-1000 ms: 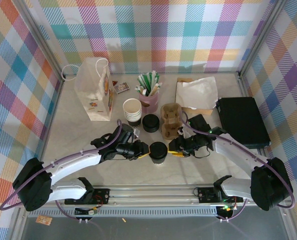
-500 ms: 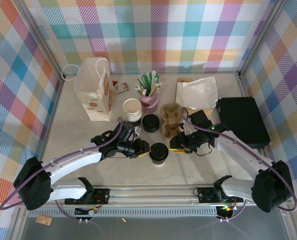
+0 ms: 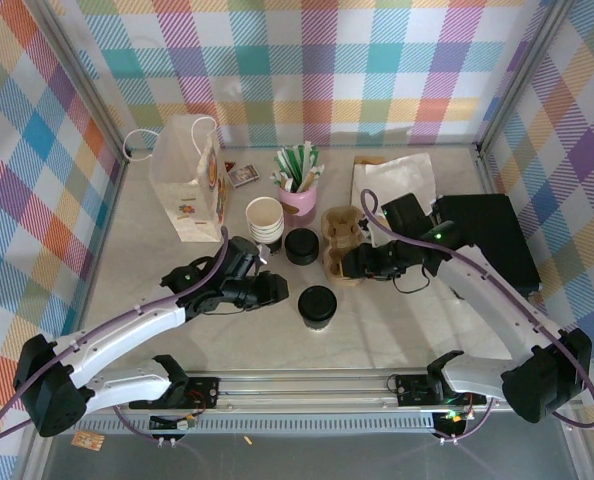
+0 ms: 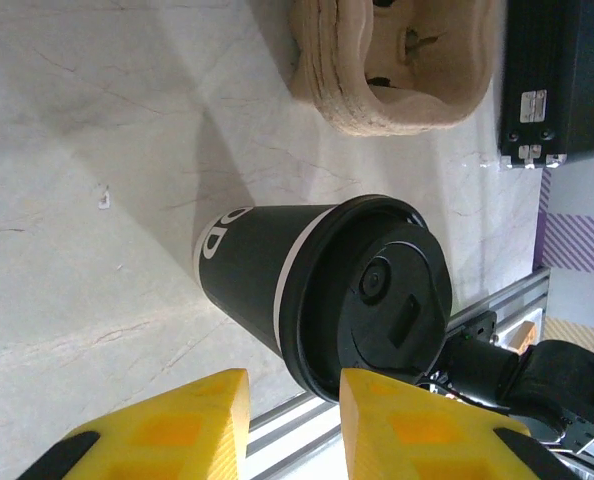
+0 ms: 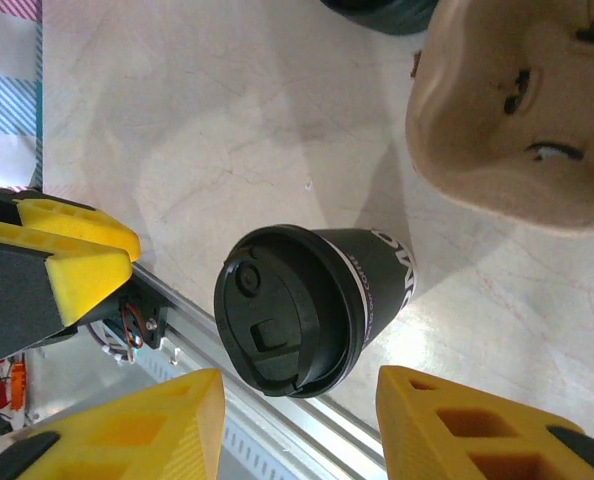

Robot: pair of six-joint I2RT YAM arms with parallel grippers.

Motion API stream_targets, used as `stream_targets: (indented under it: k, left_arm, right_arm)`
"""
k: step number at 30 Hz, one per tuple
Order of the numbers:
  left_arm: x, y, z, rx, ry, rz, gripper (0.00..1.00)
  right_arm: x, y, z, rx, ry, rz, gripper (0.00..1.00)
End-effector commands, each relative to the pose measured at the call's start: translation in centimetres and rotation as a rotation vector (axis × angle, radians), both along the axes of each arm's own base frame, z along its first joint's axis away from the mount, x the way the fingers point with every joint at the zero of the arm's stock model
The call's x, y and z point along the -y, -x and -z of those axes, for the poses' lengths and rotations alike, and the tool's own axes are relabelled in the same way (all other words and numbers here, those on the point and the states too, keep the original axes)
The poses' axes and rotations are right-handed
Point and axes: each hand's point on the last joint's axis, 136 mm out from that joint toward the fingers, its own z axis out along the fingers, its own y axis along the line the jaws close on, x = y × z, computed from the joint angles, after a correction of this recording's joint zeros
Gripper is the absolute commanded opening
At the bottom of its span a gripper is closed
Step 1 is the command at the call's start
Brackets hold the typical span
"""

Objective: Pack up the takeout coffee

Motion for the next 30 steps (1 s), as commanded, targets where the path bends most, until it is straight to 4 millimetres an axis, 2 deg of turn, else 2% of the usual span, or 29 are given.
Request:
stream_targets:
  k: [1,10,19,30]
  left_arm:
    - [-1.0,-0.2,-1.2,0.047,-0.041,0.006,0.30]
    - [-3.2,-0.2,-2.9,0.124,-0.098,-0.022,0.31]
    - [-7.1,-0.1,-3.6,0.178,-0.206,-0.111,0.33]
    - [-10.4,0.9,-4.0,0.209,-0.269,-0.171,0.44]
  right_arm:
    - [0.4,-0.2,-0.9,0.052,0.043,-0.055,0.45]
    - [-0.5,-0.8,-3.2,0.199,0.116,-0.181,0.47]
    - [-3.6,0.9,-5.0,0.418,0.214,-0.470,0.56]
    - [-6.7,2.8,-4.9,0.575,0.222,-0.790,0.78]
